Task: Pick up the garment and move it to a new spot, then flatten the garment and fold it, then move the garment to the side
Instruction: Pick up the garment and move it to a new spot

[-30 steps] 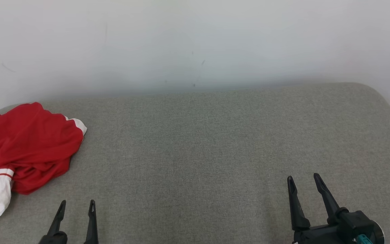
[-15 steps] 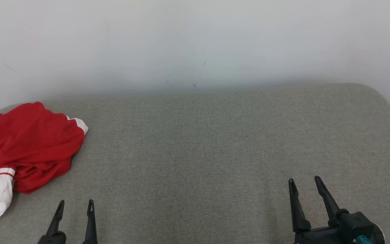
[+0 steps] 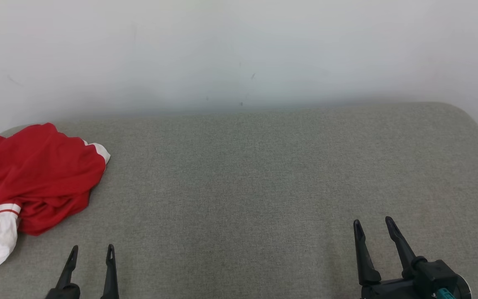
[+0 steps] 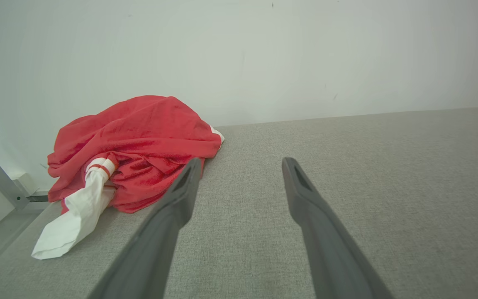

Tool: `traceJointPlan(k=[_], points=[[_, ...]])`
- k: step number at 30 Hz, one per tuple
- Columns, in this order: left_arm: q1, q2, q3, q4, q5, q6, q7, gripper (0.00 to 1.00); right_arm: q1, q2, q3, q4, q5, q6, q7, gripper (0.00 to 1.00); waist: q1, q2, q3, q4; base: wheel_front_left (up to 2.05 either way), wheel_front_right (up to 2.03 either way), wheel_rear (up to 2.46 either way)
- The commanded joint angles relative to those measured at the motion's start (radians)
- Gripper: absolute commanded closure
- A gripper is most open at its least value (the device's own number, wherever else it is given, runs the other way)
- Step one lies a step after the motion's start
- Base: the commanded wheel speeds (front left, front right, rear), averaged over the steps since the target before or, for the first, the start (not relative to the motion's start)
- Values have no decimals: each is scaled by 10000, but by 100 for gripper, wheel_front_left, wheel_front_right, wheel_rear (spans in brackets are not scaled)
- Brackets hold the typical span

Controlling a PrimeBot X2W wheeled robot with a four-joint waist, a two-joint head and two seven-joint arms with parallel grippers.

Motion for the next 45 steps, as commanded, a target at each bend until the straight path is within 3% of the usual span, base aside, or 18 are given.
traceJointPlan(k=[1,15,45], points=[[-6,16,23,-16,-110,-14,-35,0,1,5,5,8,94,-21,-49,0,0,0,2,11,0,0,0],[-32,88,21,41,-81,54,-35,0,104,7,-25,69,122,-21,-49,0,0,0,-55,437,0,0,0],[333,338,237,266,-285,267,-35,0,423,7,171,331,296,-21,-33,0,0,0,-398,3696,0,0,0]])
